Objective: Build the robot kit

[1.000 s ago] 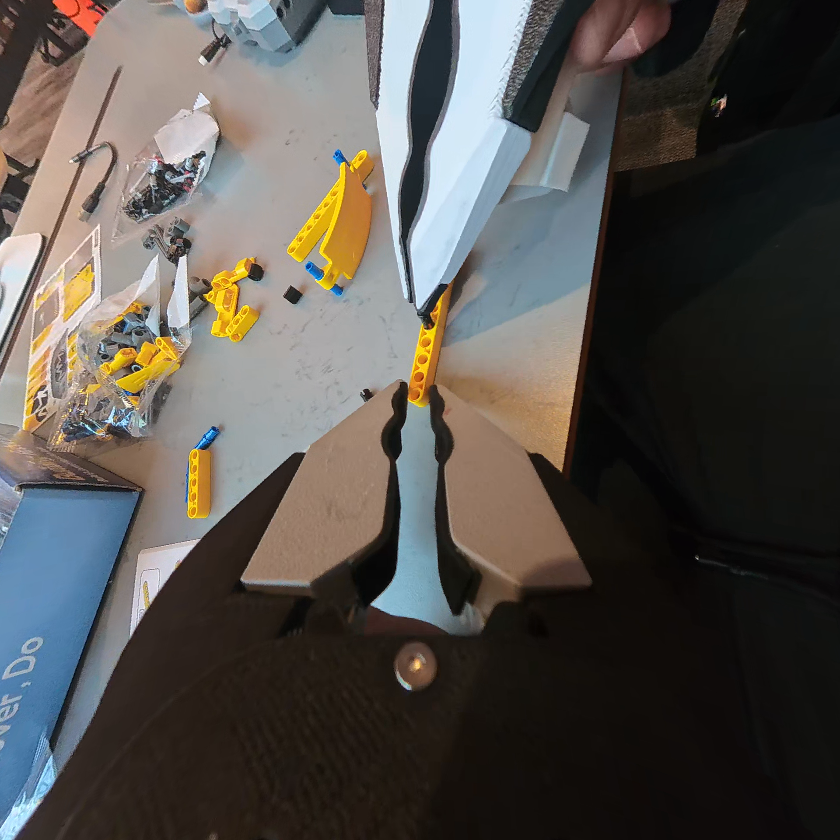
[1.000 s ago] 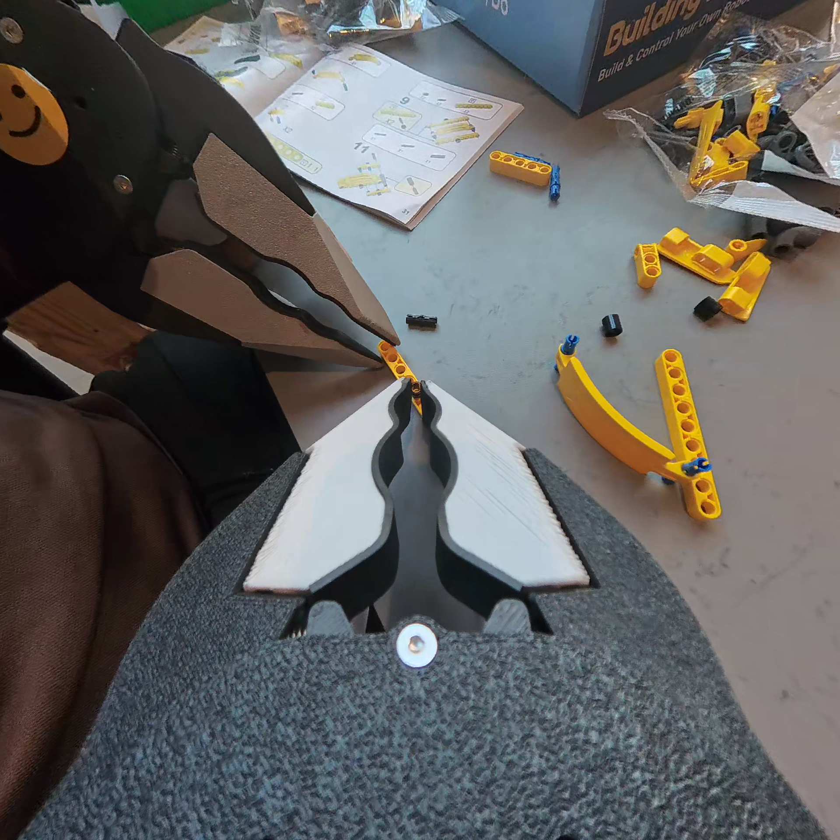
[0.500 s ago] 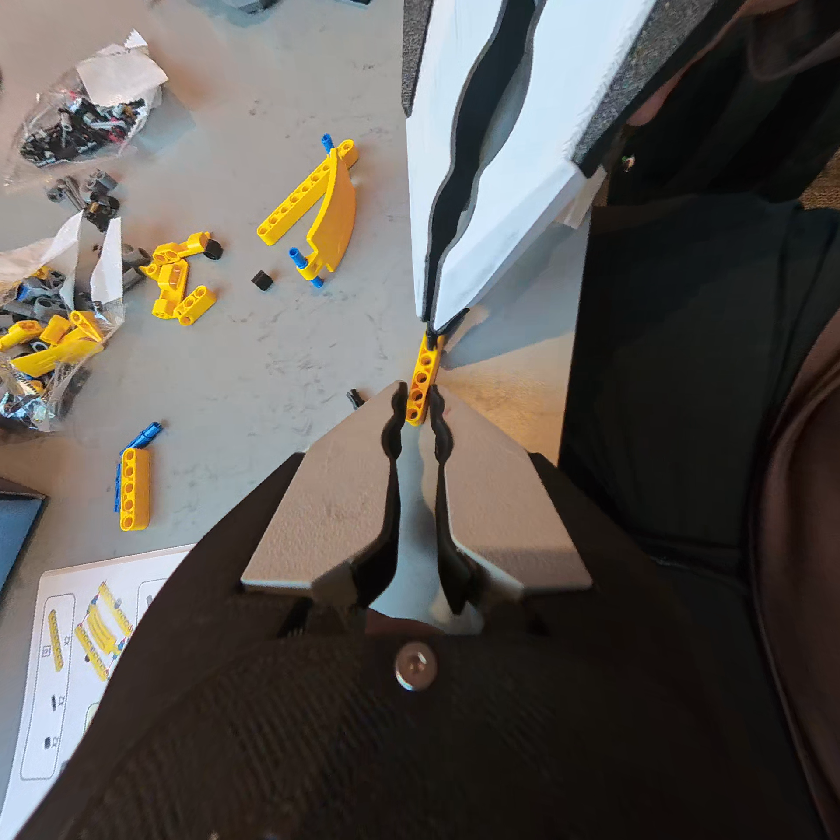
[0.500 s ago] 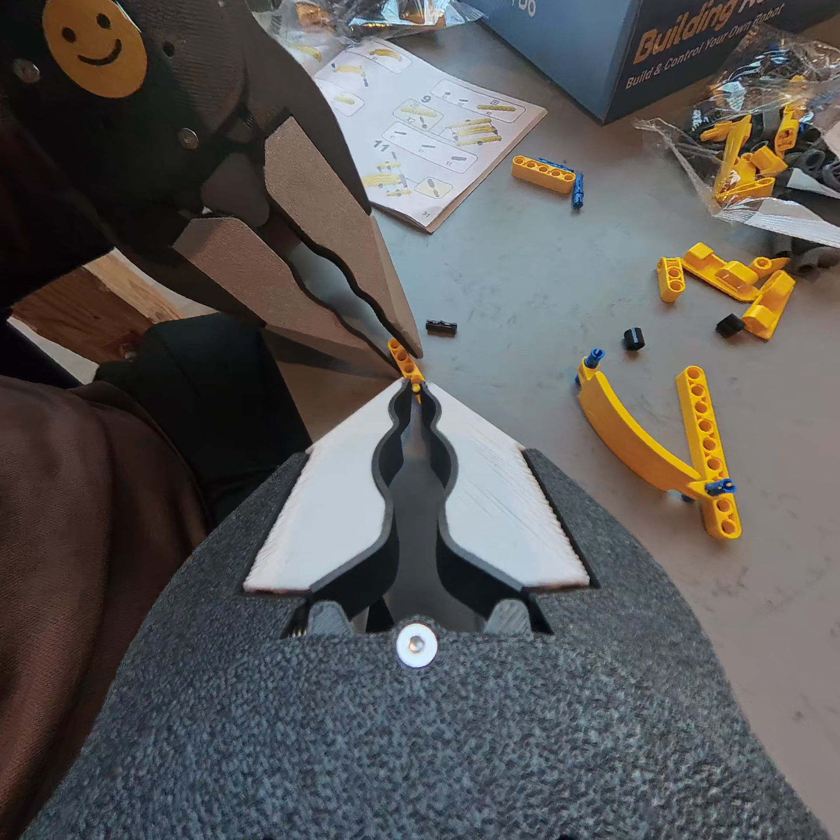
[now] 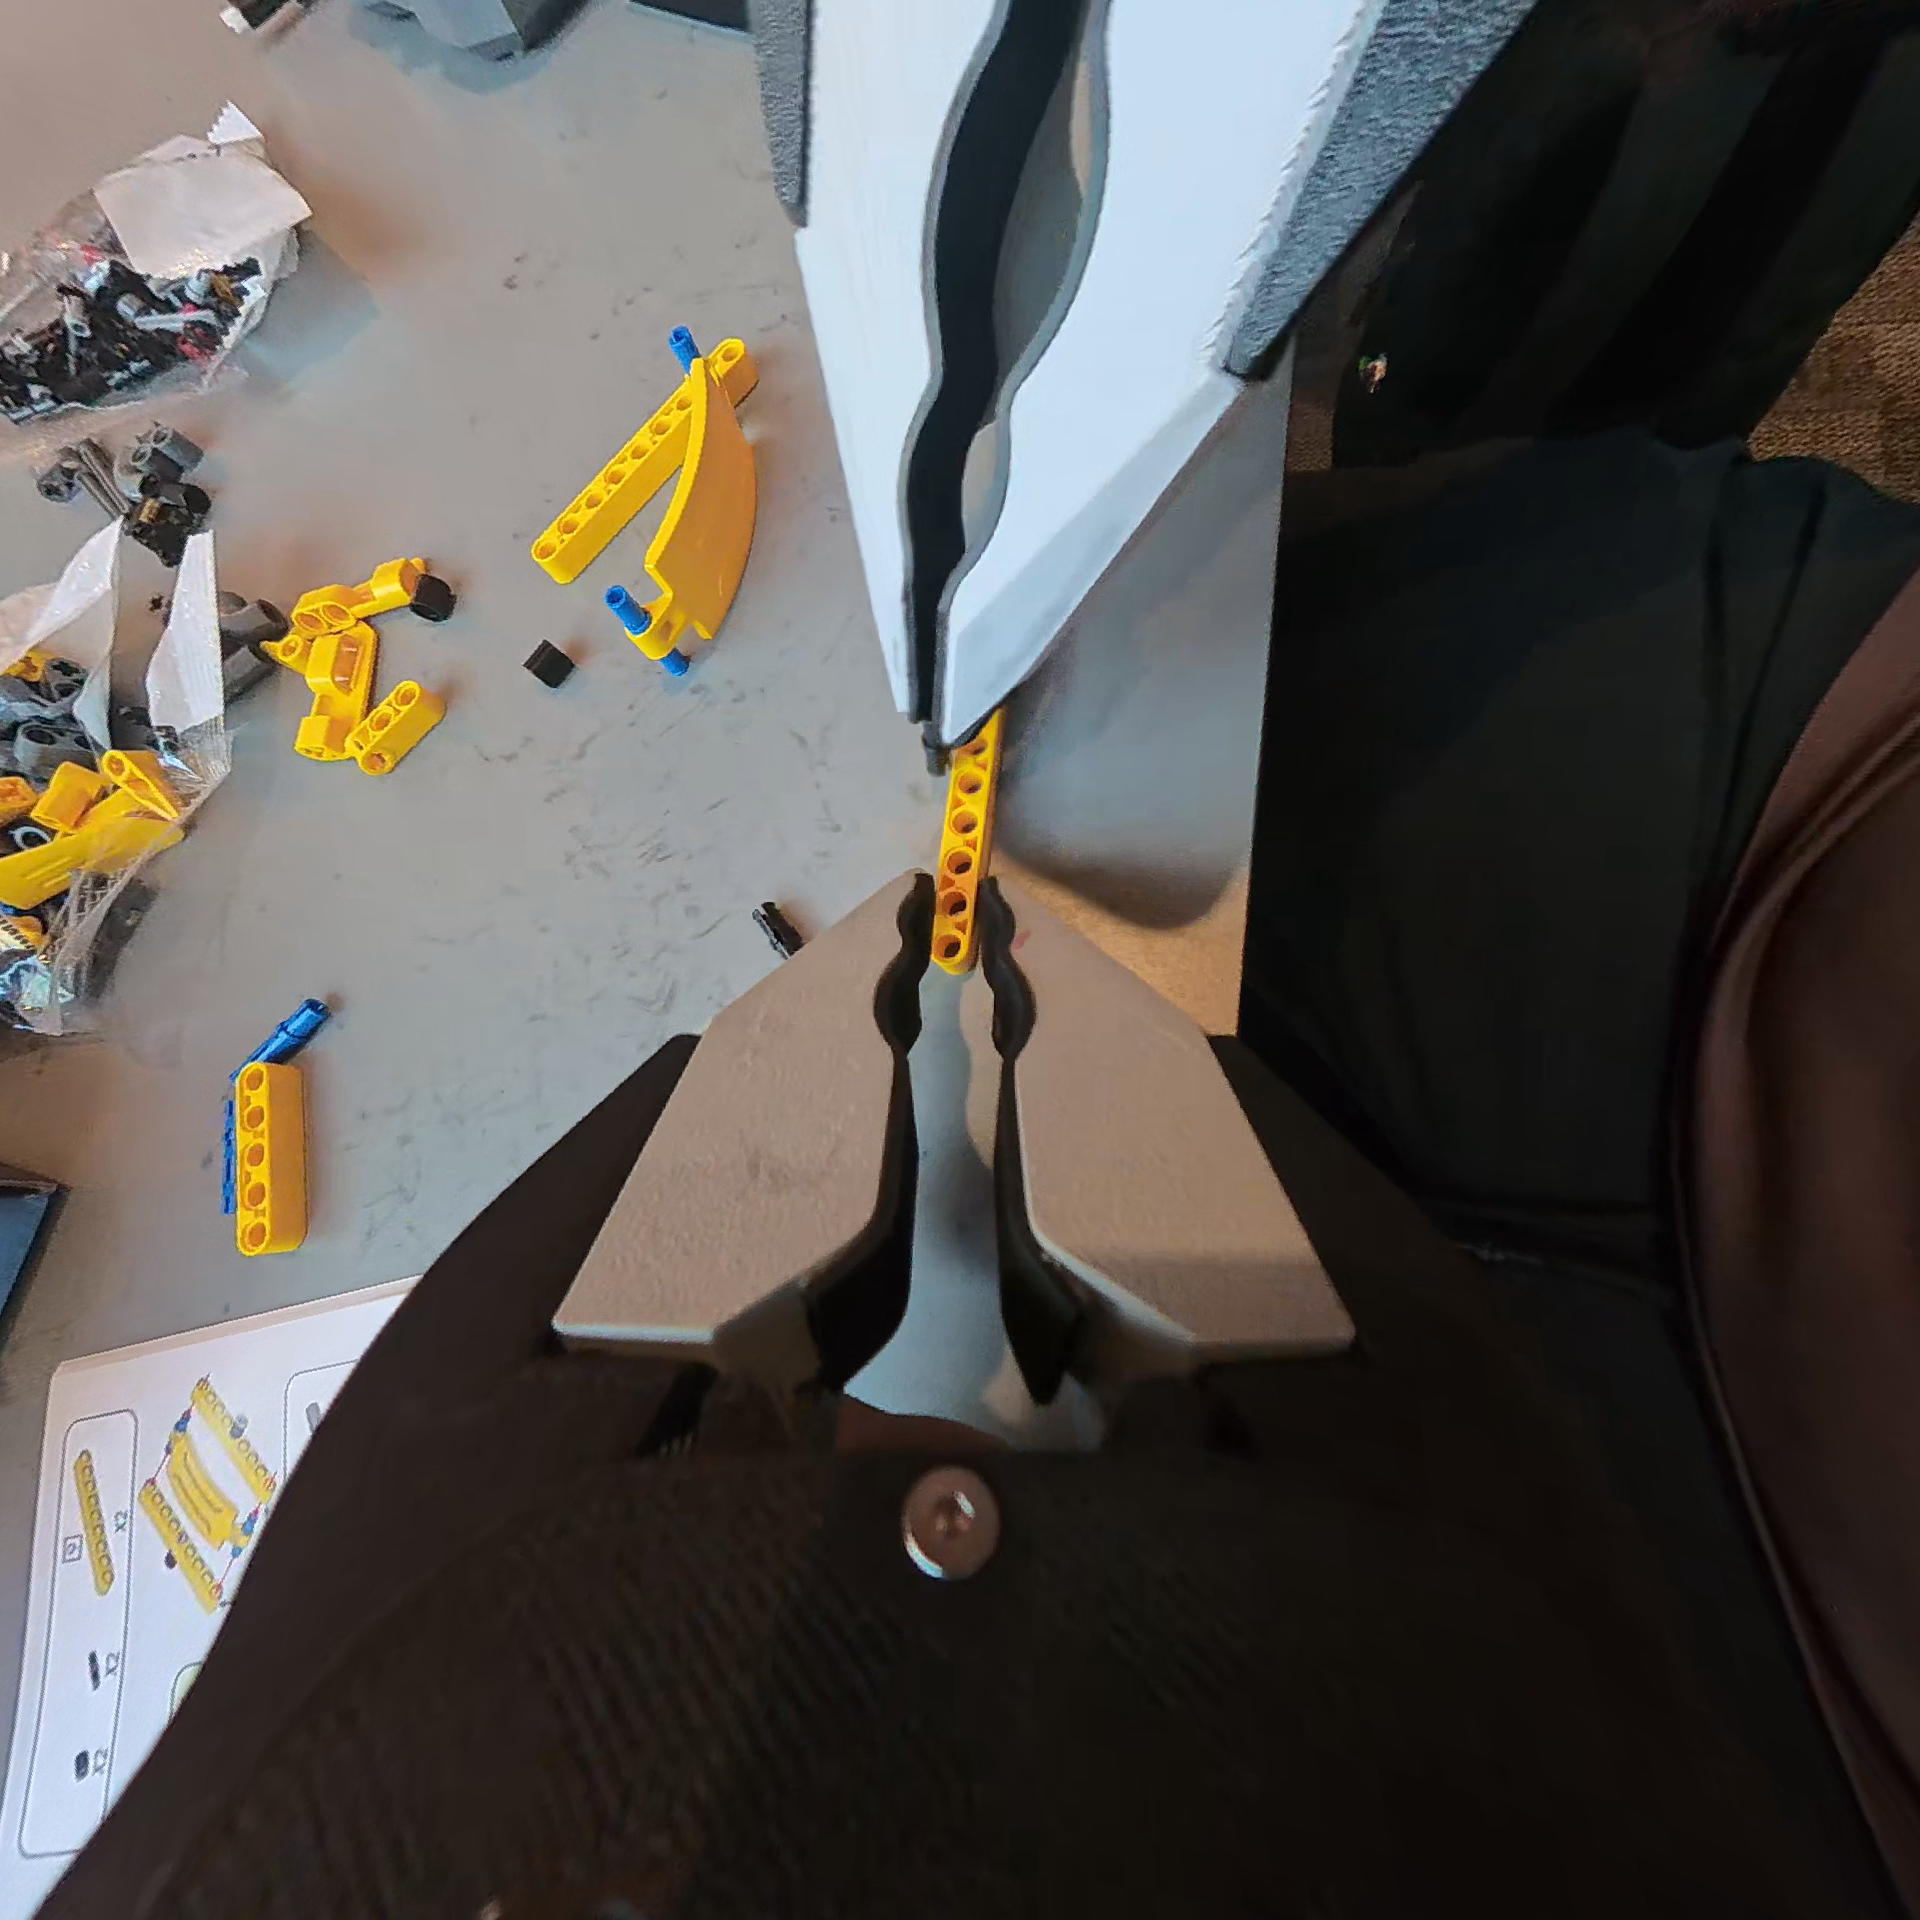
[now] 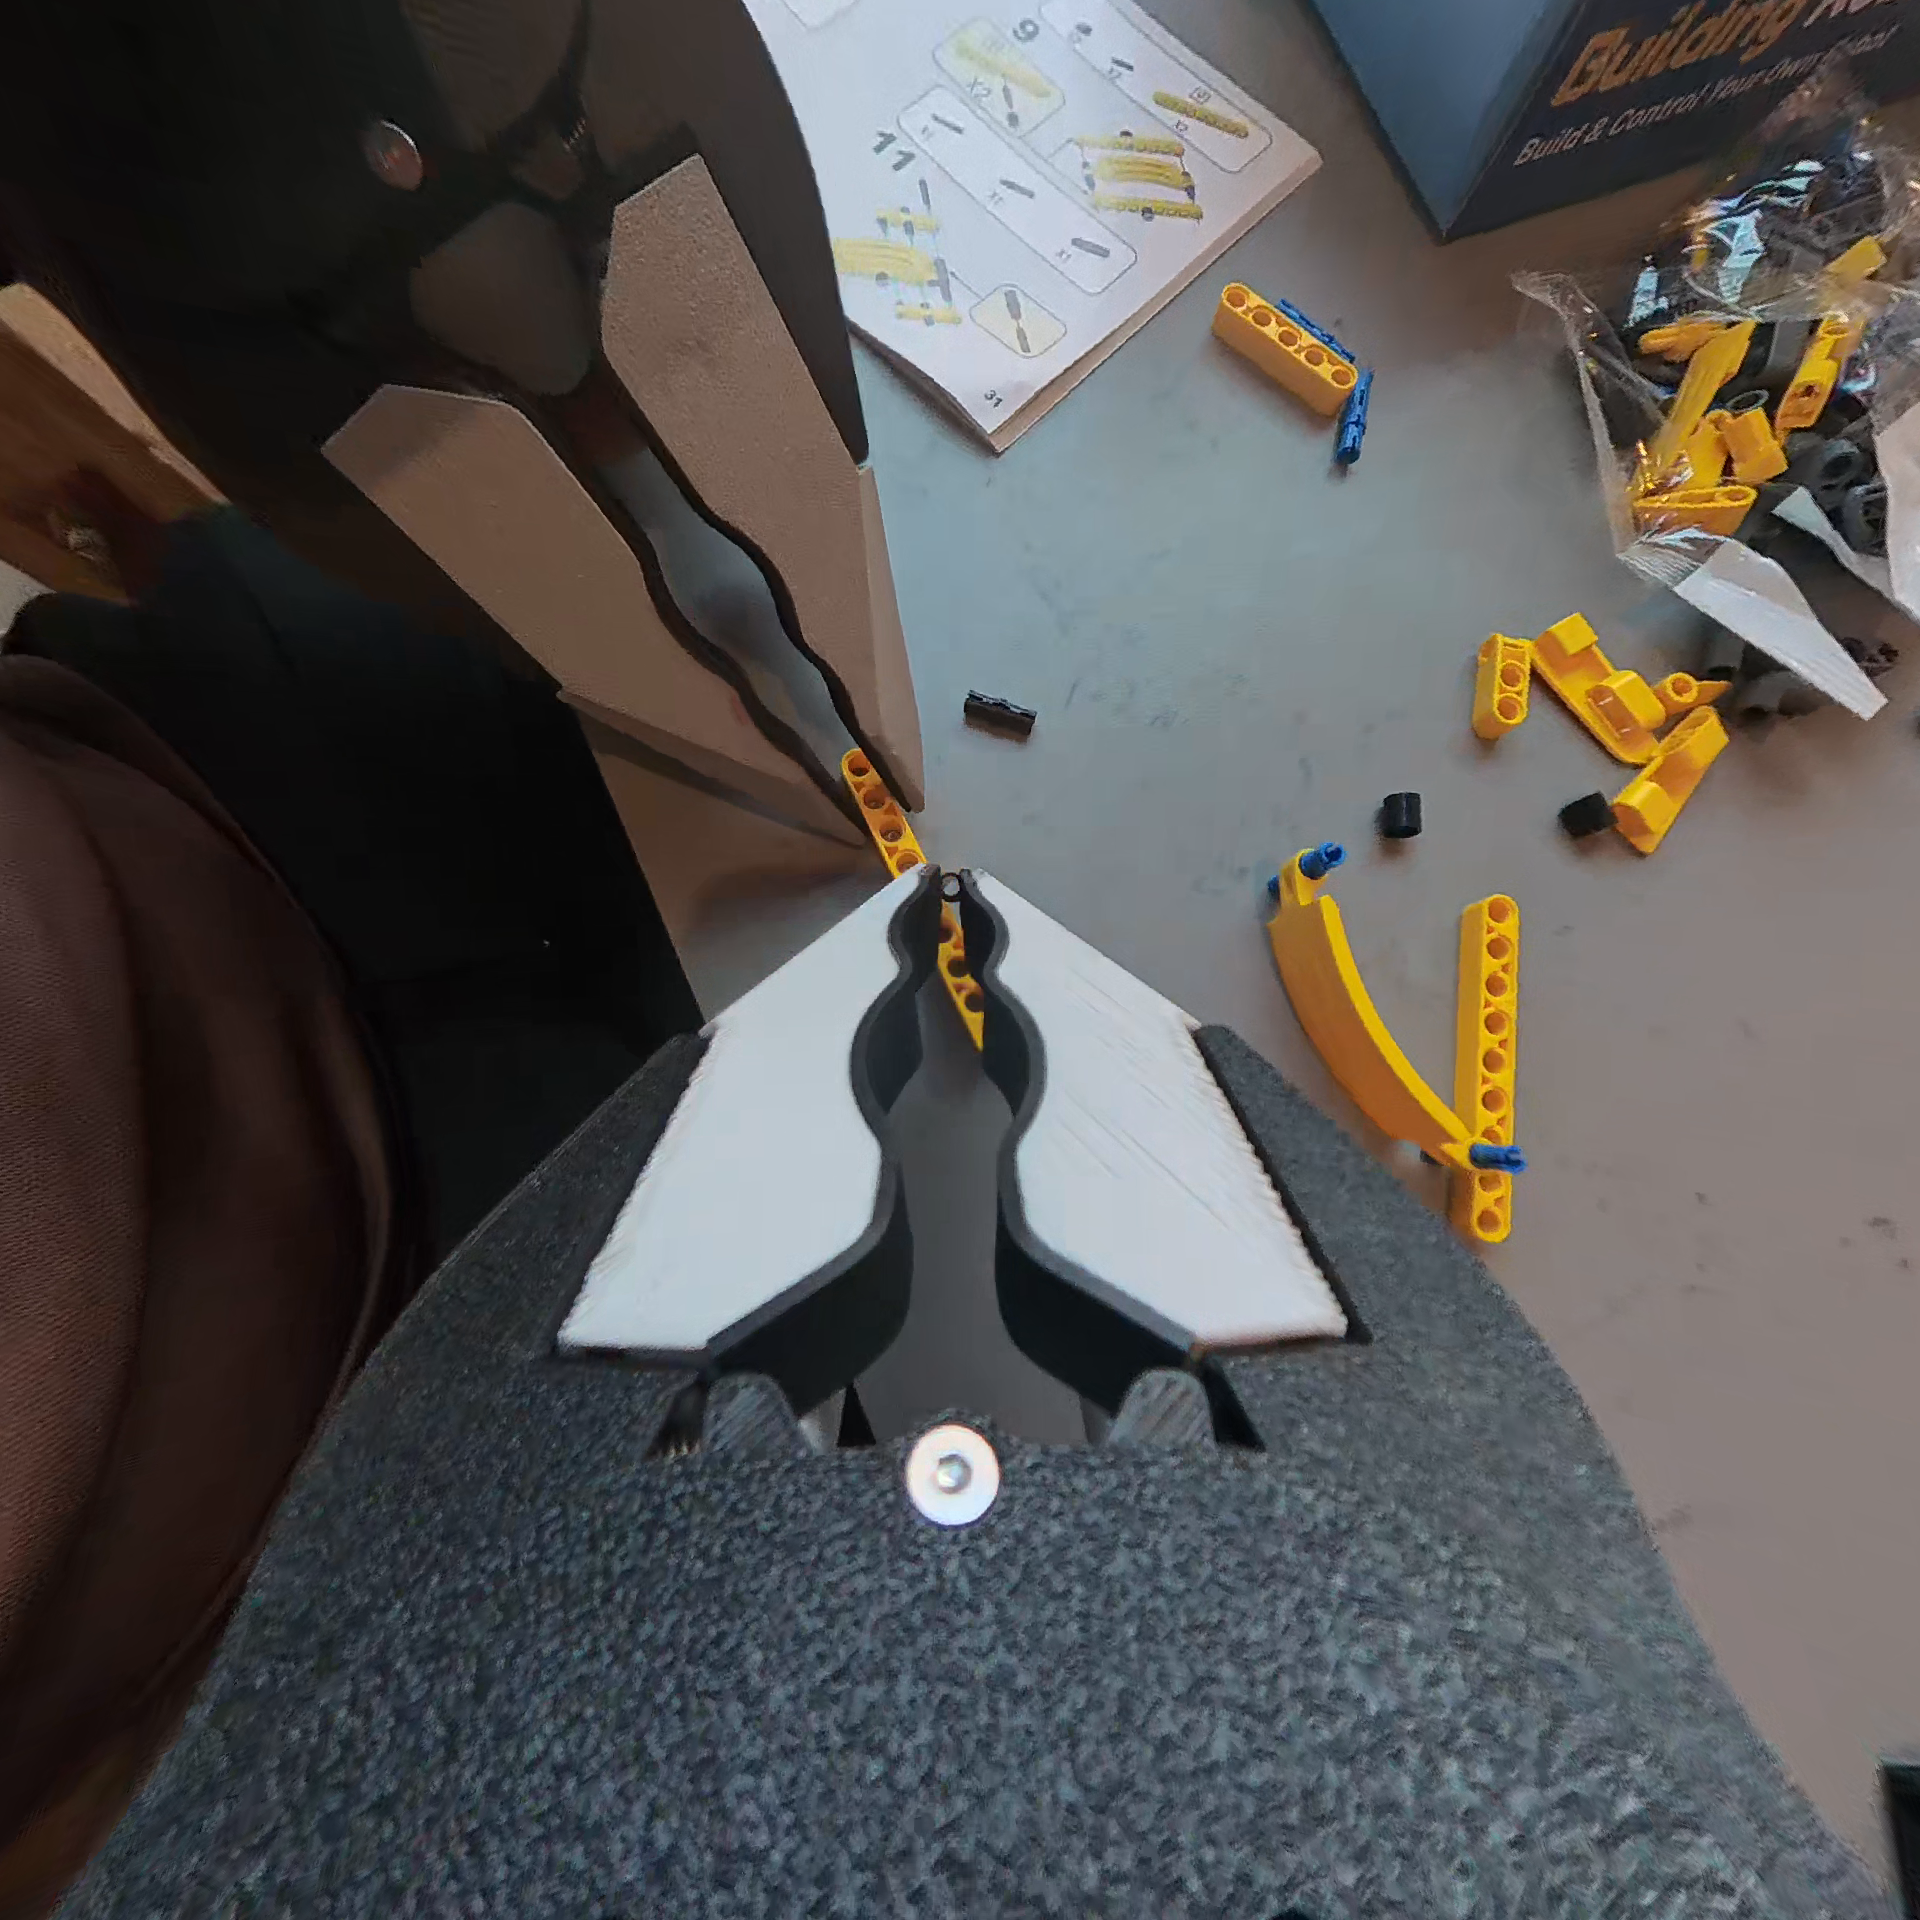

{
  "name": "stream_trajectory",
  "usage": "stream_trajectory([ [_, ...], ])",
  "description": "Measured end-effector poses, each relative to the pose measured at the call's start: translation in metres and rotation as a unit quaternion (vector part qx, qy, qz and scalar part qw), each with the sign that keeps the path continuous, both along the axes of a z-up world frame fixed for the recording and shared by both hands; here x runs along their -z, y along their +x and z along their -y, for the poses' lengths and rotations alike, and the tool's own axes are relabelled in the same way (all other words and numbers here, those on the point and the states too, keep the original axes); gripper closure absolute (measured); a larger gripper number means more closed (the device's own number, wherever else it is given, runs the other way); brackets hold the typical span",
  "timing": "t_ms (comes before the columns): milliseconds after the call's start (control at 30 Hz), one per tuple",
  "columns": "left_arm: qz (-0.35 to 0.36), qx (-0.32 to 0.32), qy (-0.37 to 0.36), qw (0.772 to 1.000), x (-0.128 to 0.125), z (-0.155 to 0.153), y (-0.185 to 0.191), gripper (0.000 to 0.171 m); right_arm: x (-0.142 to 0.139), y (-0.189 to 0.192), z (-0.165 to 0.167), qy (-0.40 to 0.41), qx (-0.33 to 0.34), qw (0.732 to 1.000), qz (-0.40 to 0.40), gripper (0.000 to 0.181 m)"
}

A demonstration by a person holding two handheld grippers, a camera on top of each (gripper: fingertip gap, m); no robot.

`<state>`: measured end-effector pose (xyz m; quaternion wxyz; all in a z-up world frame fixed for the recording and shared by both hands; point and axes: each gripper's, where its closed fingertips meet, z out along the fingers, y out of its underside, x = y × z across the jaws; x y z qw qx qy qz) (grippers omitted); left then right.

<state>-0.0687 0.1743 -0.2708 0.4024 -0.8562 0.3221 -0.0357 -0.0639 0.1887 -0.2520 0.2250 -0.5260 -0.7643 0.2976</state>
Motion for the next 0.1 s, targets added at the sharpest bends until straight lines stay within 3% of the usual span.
stream_trajectory([
  [100, -0.006, 0.0, 0.004, 1.0, 0.0, -0.0001, 0.0001, 0.167, -0.0032, -0.0023, 0.0007, 0.016, -0.013, 0.999, 0.025, 0.179],
])
